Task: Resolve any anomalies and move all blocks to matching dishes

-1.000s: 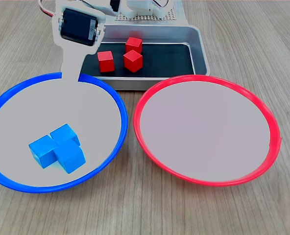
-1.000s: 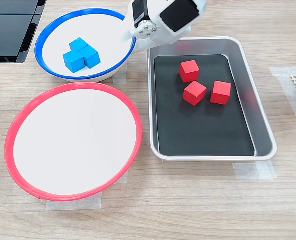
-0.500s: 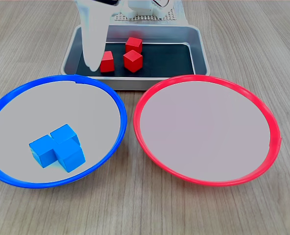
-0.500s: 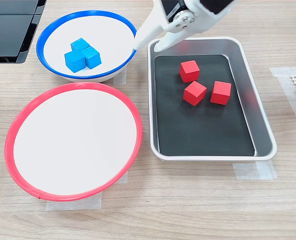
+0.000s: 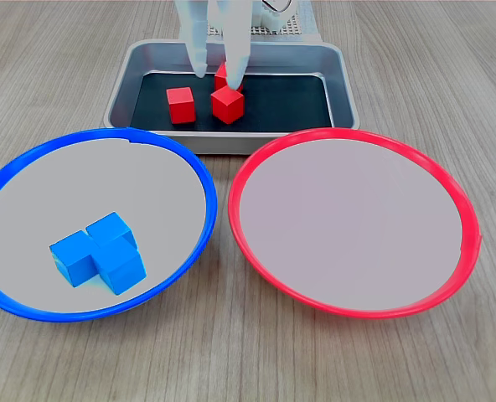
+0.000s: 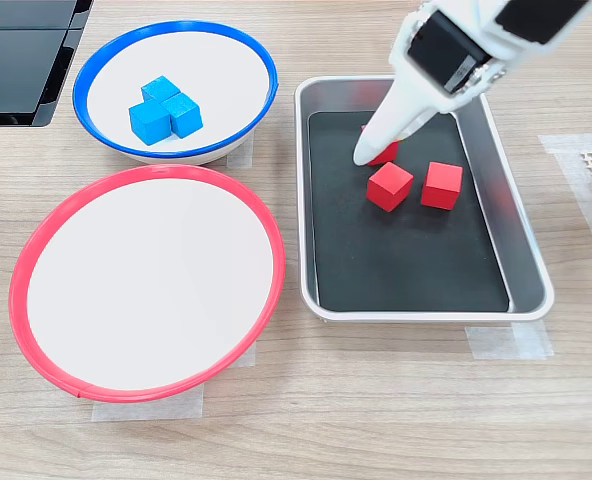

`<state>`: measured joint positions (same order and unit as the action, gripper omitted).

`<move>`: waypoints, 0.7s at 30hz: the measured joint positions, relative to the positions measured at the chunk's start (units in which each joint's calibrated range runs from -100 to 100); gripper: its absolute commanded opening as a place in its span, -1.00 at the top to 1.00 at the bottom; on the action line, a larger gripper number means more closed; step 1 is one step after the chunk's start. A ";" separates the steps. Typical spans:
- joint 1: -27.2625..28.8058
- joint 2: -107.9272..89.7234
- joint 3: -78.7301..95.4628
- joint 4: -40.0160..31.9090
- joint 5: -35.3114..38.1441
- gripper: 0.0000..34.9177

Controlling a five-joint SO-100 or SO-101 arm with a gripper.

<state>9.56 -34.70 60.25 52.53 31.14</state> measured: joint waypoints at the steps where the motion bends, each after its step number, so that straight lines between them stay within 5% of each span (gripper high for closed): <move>1: 0.27 0.34 0.00 0.00 0.05 -0.03; 15: -3.54 13.55 -3.54 0.73 1.61 0.18; 17: -3.81 14.83 -4.54 0.65 1.56 0.37; 20: -4.78 17.39 -6.62 0.16 1.76 0.98; 21: -4.42 17.73 -6.99 -0.24 1.90 0.98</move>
<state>5.13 -16.97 53.27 52.28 33.04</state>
